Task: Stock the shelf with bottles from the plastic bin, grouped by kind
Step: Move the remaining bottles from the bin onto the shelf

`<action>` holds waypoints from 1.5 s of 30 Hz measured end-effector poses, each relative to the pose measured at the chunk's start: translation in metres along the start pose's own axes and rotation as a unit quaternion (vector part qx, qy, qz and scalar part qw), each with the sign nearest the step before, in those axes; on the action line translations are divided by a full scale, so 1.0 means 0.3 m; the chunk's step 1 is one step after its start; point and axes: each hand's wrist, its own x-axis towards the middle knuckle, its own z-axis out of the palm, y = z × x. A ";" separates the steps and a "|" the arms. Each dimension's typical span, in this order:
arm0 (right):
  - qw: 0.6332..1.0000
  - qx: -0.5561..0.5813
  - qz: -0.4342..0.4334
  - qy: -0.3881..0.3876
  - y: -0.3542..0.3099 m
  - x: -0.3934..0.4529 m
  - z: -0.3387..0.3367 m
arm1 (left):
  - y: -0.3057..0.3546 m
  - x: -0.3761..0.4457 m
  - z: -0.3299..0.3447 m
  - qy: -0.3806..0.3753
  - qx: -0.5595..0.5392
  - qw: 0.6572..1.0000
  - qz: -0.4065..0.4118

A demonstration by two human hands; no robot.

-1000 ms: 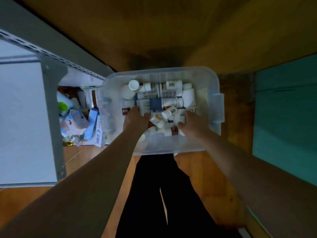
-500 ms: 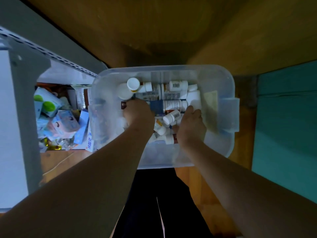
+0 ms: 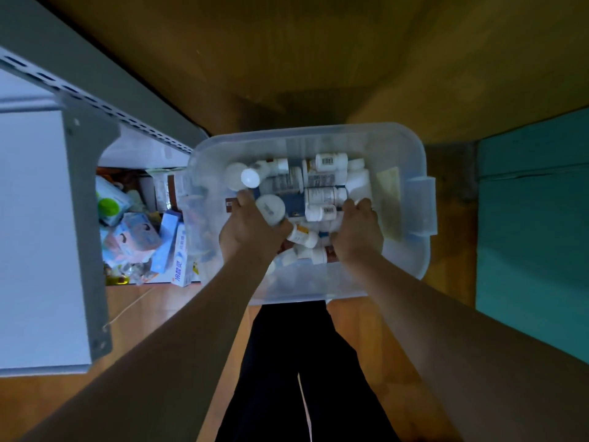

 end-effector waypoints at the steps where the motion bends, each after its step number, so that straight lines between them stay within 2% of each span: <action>1: 1.000 -0.009 -0.015 -0.005 0.008 0.002 -0.013 | -0.013 -0.015 -0.014 -0.001 -0.034 0.999 -0.003; 4: 0.995 -0.028 -0.088 -0.027 0.032 0.009 -0.069 | -0.039 -0.047 -0.050 -0.014 -0.114 0.993 -0.009; 7: 0.988 -0.013 -0.139 -0.068 0.043 0.009 -0.108 | -0.040 -0.065 -0.069 -0.036 -0.141 0.989 0.000; 12: 0.990 -0.031 -0.113 -0.080 0.050 0.011 -0.118 | -0.055 -0.062 -0.076 -0.066 -0.196 0.978 0.006; 18: 0.987 -0.055 -0.059 -0.142 0.042 0.017 -0.129 | -0.048 -0.061 -0.114 -0.069 -0.218 0.973 -0.025; 21: 0.993 -0.001 -0.027 -0.115 0.038 -0.005 -0.163 | -0.031 -0.081 -0.156 -0.061 -0.254 0.964 -0.044; 24: 0.983 0.147 0.053 -0.093 0.035 -0.056 -0.250 | -0.009 -0.129 -0.205 -0.066 -0.325 0.941 -0.067; 25: 0.966 0.225 0.084 -0.101 0.038 -0.076 -0.290 | 0.004 -0.154 -0.228 -0.062 -0.340 0.936 -0.067; 26: 0.929 0.328 0.121 -0.120 0.045 -0.103 -0.333 | 0.020 -0.184 -0.252 -0.060 -0.361 0.928 -0.066; 28: 0.807 0.535 0.179 -0.173 0.056 -0.179 -0.431 | 0.065 -0.255 -0.311 -0.070 -0.434 0.895 -0.080; 29: 0.765 0.589 0.180 -0.189 0.058 -0.224 -0.490 | 0.093 -0.296 -0.343 -0.080 -0.480 0.869 -0.089; 32: 0.698 0.671 0.132 -0.210 0.042 -0.369 -0.698 | 0.208 -0.451 -0.472 -0.105 -0.614 0.777 -0.090; 36: 0.632 0.736 0.062 -0.236 -0.014 -0.552 -0.969 | 0.314 -0.680 -0.678 -0.125 -0.730 0.670 -0.051; 38: 0.613 0.747 0.013 -0.258 -0.049 -0.642 -1.075 | 0.333 -0.778 -0.783 -0.132 -0.770 0.624 -0.025; 39: 0.611 0.745 -0.011 -0.268 -0.067 -0.682 -1.115 | 0.331 -0.819 -0.830 -0.132 -0.776 0.616 -0.009; 42: 0.606 0.736 -0.072 -0.293 -0.133 -0.804 -1.226 | 0.309 -0.928 -0.967 -0.137 -0.769 0.622 0.061; 45: 0.604 0.728 -0.129 -0.297 -0.211 -0.917 -1.296 | 0.271 -1.031 -1.107 -0.151 -0.770 0.603 0.145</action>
